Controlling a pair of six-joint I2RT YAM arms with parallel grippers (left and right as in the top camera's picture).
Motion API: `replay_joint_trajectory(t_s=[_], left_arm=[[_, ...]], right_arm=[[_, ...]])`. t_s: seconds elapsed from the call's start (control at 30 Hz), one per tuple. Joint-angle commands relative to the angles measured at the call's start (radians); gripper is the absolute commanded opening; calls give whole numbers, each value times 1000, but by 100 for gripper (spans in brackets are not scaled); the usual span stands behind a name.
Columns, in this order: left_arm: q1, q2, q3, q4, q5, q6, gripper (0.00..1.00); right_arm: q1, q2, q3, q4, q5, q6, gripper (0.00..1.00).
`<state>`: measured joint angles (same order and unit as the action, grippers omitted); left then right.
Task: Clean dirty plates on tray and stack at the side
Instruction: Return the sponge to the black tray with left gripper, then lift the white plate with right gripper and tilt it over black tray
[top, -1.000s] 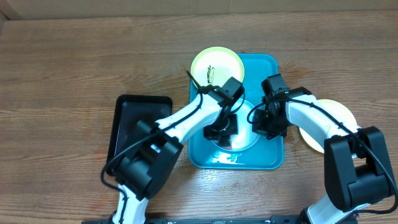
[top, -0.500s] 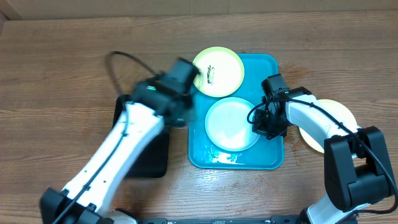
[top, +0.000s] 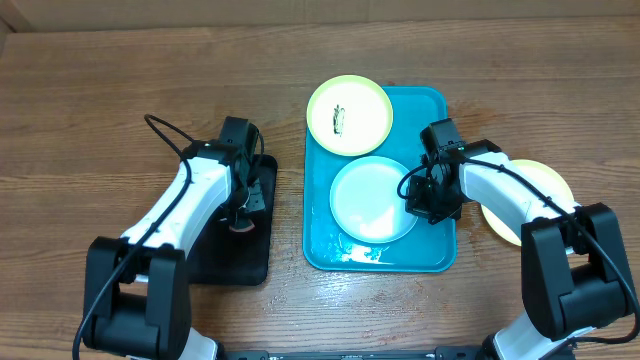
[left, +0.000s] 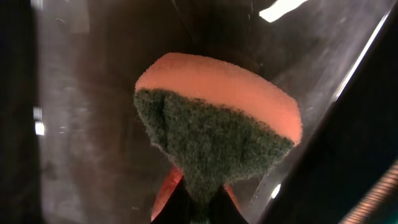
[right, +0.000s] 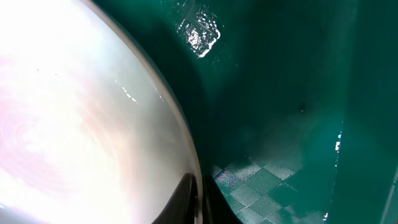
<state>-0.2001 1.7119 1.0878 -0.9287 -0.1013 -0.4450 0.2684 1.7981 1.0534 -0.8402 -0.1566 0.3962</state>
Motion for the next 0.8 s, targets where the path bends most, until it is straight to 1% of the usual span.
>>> replay_joint_trajectory(t_s=[0.0,0.03,0.17,0.2,0.27,0.33,0.43,0.47,0.6,0.7,0.77], left_arm=[[4,-13,16,10,60,24,14],[5,-20,26,5,63,23,26],[10,-82,77,-48,87,19,53],[14,-101,90,-62,95,19,61],[27,-143,123,-95,102,19,71],[48,-188,168,-133,106,19,76],[88,-251,237,-190,129,19,81],[103,-274,262,-211,142,19,83],[150,-349,340,-274,187,19,89],[164,-406,382,-307,206,24,93],[168,-433,395,-322,203,24,99]], right_arm=[[12,23,-4,9,32,-35,4],[12,21,4,-2,35,-47,4],[23,-16,66,-90,130,-54,4],[29,-31,84,-111,150,-54,4],[48,-65,120,-140,179,-54,4],[75,-104,161,-159,209,-57,4],[125,-153,223,-166,238,-90,4],[152,-171,252,-165,239,-112,4],[260,-192,341,-156,270,-117,4],[366,-192,382,-109,298,-117,4],[439,-191,382,-57,314,-116,4]])
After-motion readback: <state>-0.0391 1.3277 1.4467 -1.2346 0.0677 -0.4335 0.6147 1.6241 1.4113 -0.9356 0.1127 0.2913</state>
